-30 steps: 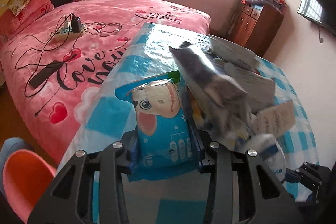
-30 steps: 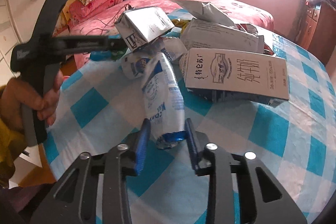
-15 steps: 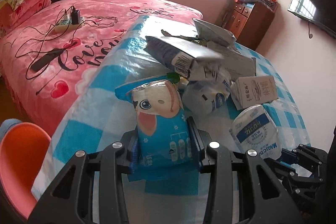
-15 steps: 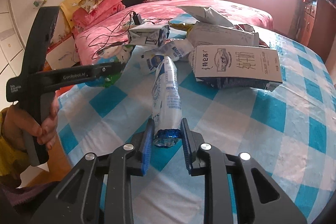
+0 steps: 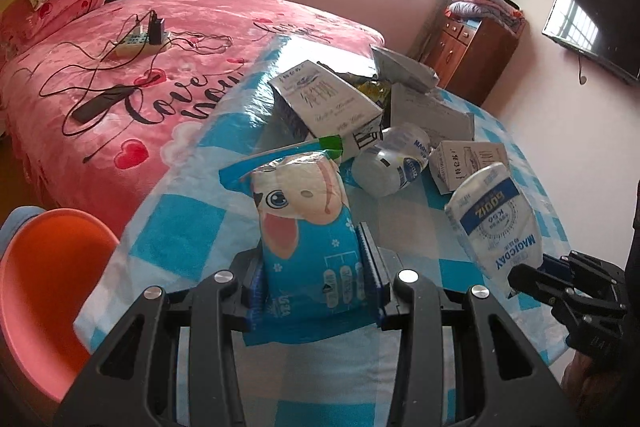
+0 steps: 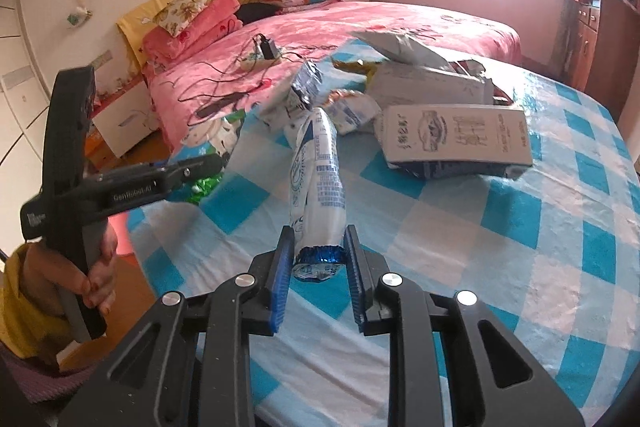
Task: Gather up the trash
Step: 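Carry both packs over the orange bucket and open both tools to drop them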
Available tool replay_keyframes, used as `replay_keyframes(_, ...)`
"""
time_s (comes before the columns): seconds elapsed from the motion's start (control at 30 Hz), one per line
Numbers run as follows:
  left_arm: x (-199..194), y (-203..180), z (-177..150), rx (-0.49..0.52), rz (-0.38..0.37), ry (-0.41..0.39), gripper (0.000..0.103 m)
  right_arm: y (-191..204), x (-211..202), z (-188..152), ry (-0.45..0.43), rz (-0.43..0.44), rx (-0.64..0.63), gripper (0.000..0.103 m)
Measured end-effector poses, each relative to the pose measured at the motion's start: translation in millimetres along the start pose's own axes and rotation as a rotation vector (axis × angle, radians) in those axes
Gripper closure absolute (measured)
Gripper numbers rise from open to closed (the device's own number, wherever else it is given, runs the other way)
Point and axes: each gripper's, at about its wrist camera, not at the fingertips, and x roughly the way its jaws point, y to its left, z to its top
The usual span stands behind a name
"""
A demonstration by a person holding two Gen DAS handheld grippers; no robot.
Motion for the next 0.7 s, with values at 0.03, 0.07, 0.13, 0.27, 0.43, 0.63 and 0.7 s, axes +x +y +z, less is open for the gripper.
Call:
replay_keyframes(0.03, -4.8, 2.8, -0.4, -0.006, -0.001, -0.008, 0.062, 2.7, 0.0, 2.2, 0.001, 0.009, 0.000, 0.076)
replay_keyframes(0.07, -7.7, 4.9, -0.5, -0.010, 0.000, -0.012, 0.062, 5.8, 0.8, 4.5, 0.002, 0.021, -0.001, 0.076)
replay_keyframes(0.13, -17.3, 11.4, -1.9, -0.022, 0.002, -0.027, 0.062, 14.9, 3.2, 10.8, 0.006, 0.048, -0.010, 0.076)
replay_keyframes(0.27, -34.9, 27.3, -5.6, -0.051, 0.023, -0.051, 0.062, 38.3, 11.1, 25.2, 0.021, 0.127, -0.032, 0.076)
replay_keyframes(0.43, -56.6, 64.7, -11.4, -0.114, 0.089, -0.082, 0.062, 76.5, 30.5, 41.4, 0.048, 0.222, -0.080, 0.076)
replay_keyframes(0.63, -75.6, 119.3, -24.5, -0.197, 0.202, -0.091, 0.062, 132.8, 65.7, 51.4, 0.111, 0.333, -0.158, 0.076)
replay_keyframes(0.7, -79.6, 137.7, -30.3, -0.232, 0.236, -0.086, 0.062, 152.1, 78.4, 53.4, 0.135, 0.366, -0.183, 0.076)
